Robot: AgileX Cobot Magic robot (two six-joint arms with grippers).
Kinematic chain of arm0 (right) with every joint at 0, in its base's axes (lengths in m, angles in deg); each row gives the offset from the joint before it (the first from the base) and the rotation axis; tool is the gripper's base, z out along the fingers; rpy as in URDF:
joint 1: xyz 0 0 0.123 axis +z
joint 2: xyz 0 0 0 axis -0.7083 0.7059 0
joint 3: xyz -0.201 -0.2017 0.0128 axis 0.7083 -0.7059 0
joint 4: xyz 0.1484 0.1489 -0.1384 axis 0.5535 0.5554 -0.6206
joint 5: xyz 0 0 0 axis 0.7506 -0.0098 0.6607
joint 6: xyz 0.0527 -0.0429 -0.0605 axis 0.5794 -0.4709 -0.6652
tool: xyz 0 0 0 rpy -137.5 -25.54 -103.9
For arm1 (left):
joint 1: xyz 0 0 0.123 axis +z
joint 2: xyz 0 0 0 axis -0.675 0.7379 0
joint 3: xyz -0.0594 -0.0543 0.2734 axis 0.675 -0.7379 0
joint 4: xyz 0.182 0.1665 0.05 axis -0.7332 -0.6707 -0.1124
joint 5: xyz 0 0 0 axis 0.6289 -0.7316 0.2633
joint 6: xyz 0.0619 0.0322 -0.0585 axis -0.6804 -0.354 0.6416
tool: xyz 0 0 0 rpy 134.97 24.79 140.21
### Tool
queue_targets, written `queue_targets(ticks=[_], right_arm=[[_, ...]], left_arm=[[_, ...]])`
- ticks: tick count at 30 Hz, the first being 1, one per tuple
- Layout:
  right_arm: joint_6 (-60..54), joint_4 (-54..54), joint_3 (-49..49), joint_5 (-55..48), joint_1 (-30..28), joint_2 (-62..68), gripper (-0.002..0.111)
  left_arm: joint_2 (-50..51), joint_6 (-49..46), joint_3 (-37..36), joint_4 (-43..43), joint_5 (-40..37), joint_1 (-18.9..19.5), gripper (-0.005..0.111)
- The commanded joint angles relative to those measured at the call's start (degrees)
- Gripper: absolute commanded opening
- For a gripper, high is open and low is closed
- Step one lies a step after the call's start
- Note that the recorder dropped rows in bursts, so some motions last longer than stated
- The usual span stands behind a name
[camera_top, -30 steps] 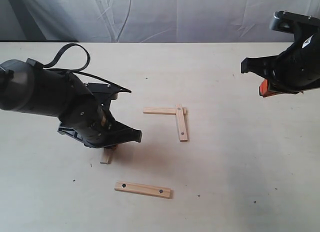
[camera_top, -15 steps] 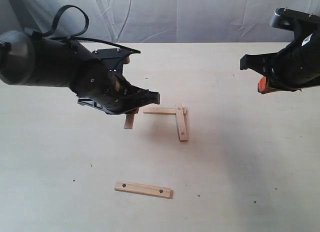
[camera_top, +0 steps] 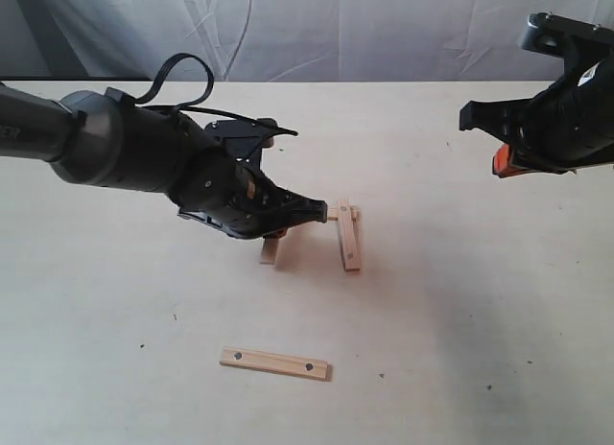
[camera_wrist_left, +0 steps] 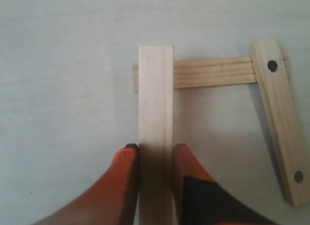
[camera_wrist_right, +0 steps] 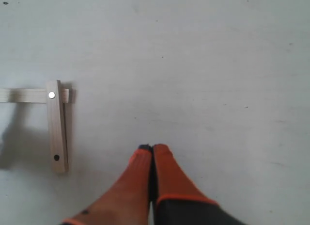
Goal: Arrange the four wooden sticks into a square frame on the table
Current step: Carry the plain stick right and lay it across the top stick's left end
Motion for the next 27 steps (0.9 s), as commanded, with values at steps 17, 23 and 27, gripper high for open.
queue_targets(ticks=[17,23,27], right_arm=[[-0.3,0.1,-0.2,0.7,-0.1,-0.5,0.0],[-0.3,0.3,-0.2,0.7,-0.1,-0.5,0.0],[-0.6,0.3,-0.2,0.3,-0.1,-0.5,0.0]], left_arm=[[2.2,-0.1,0.2,-0.1,2.2,-0.2,0.008],[1.9,-0.1,0.2,-0.7,1.7,-0.2,0.036],[-0.1,-0.1,0.2,-2.1,0.0,-0.1,0.041]])
